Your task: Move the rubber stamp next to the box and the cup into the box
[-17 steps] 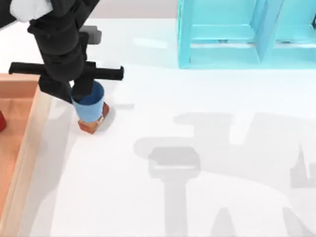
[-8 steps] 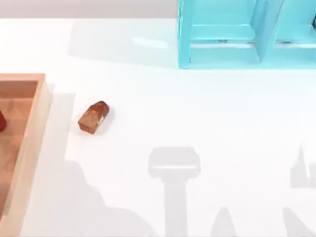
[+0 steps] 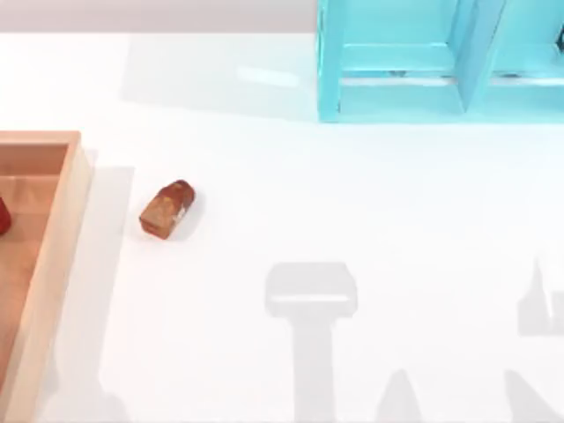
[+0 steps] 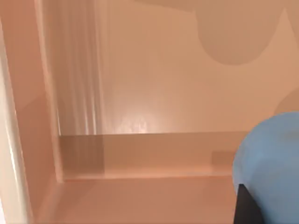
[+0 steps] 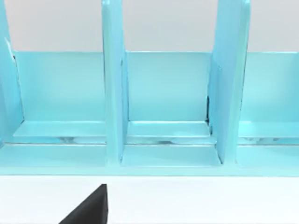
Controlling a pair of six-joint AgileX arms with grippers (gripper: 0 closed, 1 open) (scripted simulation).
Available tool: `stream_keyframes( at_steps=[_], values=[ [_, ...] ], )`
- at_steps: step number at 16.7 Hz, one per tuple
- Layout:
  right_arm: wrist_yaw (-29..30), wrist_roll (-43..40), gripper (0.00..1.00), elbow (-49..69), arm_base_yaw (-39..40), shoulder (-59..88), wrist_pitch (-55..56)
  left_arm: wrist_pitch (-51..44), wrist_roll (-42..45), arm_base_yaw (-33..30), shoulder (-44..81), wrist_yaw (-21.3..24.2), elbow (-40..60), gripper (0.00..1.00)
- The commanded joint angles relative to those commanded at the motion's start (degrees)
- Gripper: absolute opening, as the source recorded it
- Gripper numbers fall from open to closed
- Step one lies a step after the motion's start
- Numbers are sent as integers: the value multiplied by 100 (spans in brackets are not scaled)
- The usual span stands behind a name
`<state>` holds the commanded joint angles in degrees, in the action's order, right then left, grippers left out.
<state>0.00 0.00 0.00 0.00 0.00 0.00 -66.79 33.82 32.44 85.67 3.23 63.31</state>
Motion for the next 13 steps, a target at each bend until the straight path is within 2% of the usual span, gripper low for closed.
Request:
stream_keyframes(
  at_steps=[4, 9, 13],
  values=[
    [0, 0, 100, 0, 0, 0, 0, 207, -63, -68, 34, -124, 108, 0],
    [0, 0, 100, 0, 0, 0, 0, 1316, -214, -174, 96, -394, 22, 0],
    [0, 0, 100, 0, 0, 0, 0, 1661, -213, -280, 90, -204, -676, 0]
  ],
)
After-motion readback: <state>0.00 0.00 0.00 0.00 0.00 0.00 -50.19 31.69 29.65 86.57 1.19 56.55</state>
